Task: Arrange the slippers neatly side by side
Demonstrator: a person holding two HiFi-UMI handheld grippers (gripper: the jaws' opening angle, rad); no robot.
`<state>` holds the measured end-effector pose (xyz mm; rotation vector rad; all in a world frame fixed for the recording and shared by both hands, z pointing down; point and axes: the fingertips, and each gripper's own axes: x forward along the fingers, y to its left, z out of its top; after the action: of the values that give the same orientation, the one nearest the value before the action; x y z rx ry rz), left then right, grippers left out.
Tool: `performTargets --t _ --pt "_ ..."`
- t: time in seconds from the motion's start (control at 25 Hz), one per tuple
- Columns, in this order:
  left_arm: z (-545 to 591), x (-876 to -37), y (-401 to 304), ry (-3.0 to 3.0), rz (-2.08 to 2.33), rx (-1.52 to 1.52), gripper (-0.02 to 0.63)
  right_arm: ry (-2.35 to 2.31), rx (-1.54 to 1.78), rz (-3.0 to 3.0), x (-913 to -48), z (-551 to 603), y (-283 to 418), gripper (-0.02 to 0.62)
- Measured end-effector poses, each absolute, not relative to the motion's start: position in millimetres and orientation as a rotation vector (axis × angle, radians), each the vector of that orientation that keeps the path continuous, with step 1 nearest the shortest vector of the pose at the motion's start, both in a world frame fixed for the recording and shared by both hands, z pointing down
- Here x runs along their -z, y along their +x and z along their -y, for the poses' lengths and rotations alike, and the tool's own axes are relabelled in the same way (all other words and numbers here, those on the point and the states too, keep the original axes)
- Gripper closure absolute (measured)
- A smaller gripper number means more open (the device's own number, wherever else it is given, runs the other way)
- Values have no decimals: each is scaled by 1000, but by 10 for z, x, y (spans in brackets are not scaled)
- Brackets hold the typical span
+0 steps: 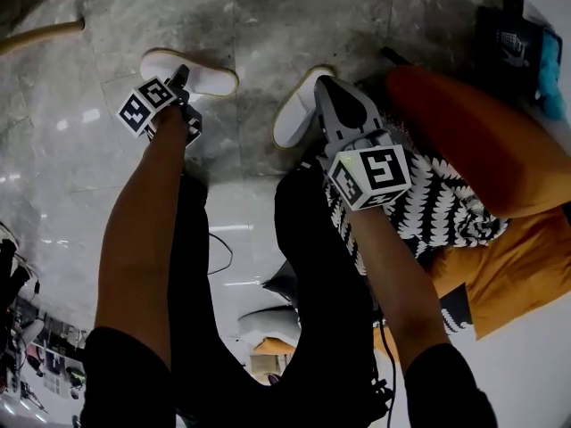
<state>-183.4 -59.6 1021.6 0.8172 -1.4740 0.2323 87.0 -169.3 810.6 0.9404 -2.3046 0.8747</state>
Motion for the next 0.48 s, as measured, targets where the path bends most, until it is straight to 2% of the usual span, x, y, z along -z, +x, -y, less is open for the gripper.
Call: performTargets --t 0.08,0.12,0.28,0.48 --pt "590 -10304 -1899 786 1504 -240 383 920 -851 2317 -8125 1714 873 563" --pt "579 -10334 -1915 771 1515 -245 429 913 -841 2318 -8136 1717 897 563" --pt "605 -10303 -1926 743 1552 -202 546 899 -827 2307 -8177 1718 1015 563" --pt "583 -10151 -1952 756 1549 -143 575 935 -831 2302 -8065 1759 1017 563"
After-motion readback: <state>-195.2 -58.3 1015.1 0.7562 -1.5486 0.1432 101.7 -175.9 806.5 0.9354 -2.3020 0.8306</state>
